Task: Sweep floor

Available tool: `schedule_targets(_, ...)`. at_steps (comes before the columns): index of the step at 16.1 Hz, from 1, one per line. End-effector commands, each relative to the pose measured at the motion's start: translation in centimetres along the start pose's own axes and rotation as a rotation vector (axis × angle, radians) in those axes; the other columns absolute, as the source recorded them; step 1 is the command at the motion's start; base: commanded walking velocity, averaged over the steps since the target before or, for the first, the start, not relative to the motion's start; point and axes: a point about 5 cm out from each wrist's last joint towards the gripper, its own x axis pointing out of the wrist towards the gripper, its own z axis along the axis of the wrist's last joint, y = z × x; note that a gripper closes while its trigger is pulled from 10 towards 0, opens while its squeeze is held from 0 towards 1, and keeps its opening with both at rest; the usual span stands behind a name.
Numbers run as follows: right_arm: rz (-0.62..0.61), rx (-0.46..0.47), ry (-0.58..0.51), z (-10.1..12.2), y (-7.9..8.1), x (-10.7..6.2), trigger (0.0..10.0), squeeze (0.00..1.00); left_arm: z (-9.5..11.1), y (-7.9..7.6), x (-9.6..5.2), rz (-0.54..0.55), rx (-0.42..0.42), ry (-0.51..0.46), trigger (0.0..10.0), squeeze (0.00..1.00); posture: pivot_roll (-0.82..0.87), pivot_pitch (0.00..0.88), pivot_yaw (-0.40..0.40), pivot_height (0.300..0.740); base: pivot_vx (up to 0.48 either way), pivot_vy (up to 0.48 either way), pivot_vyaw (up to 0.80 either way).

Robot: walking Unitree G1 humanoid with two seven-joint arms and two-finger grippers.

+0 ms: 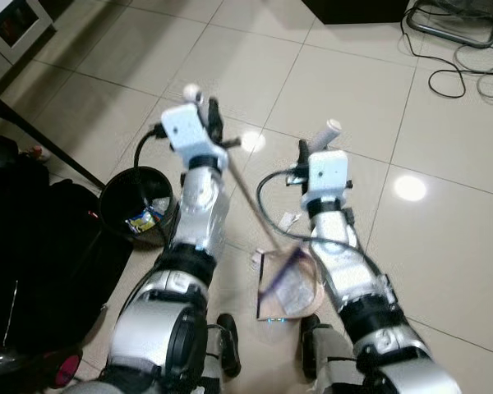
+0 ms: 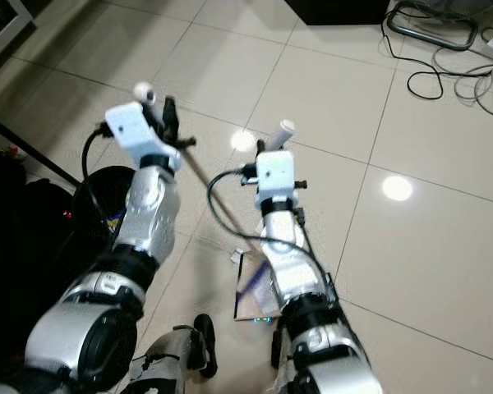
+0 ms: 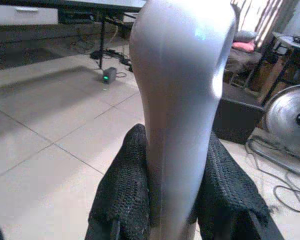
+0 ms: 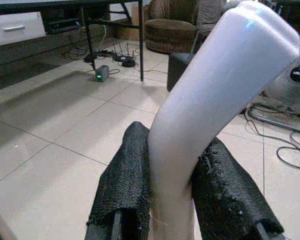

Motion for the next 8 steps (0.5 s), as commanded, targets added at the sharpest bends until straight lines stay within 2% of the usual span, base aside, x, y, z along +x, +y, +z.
schedule_targets(1, -0.003, 0.024, 0.097, -1.8, 0.0, -0.9, 10.0, 0.0, 0.2, -0.2, 0.2, -0.002, -0.025, 0.005, 10.0, 0.0, 0.05, 0.256, 0.104, 0.74, 0.0, 0.0, 0.0)
schedule_targets(2, 0.0, 0.03, 0.099, -2.0, -0.6, -0.9, 10.0, 0.0, 0.8, 0.2, 0.5, -0.028, 0.004, -0.015, 10.0, 0.0, 0.07, 0.234, 0.105, 0.74, 0.0, 0.0, 0.0)
schedule_targets(3, -0.008, 0.045, 0.106, -2.2, -1.1, -1.1, 10.0, 0.0, 1.6, 1.2, 0.5, -0.029, 0.013, -0.043, 10.0, 0.0, 0.07, 0.225, 0.106, 0.74, 0.0, 0.0, 0.0)
schedule_targets(5, -0.021, 0.05, 0.106, -2.3, -1.7, -1.2, 10.0, 0.0, 2.6, 2.0, 0.8, -0.039, 0.015, -0.072, 10.0, 0.0, 0.08, 0.205, 0.107, 0.74, 0.0, 0.0, 0.0)
schedule_targets(8, -0.065, 0.077, 0.11, -2.4, -3.4, -1.4, 10.0, 0.0, 6.4, 4.1, 2.0, -0.046, 0.05, -0.174, 10.0, 0.0, 0.07, 0.185, 0.111, 0.74, 0.0, 0.0, 0.0)
